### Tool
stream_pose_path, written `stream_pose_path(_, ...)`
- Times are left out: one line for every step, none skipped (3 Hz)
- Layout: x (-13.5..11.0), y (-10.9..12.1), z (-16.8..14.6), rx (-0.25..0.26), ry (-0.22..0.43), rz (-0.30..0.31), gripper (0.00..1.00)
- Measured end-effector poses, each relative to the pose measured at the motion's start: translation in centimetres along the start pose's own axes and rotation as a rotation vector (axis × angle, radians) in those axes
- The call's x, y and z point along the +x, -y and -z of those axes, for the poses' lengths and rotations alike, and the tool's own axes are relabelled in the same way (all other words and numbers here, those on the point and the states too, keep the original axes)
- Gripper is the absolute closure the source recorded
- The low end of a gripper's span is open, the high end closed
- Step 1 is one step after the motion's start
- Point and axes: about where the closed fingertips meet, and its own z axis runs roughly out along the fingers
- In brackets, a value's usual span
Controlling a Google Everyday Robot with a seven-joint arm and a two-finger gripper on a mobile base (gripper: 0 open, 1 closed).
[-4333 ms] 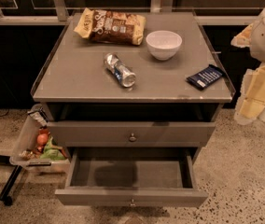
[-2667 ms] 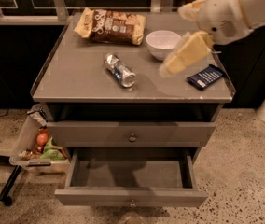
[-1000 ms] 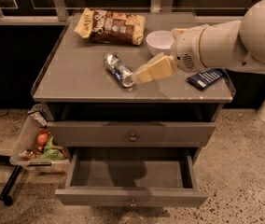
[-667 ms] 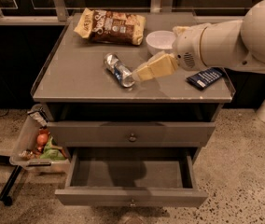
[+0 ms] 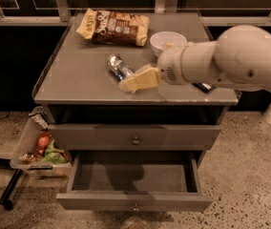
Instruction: Place redbull can into middle drawer
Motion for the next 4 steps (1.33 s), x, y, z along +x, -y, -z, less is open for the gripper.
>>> stream_pose_path(1.1, -0.4, -3.8, -0.016, -0.017, -0.023, 0.00)
stream_pose_path(2.0, -1.2, -6.9, -0.035, -0.037, -0.041, 0.00)
stream_pose_path(2.3, -1.9, -8.9, -0.046, -0.052, -0.037, 0.00)
stream_pose_path(2.3, -2.0, -10.6, -0.047, -0.062, -0.029, 0.00)
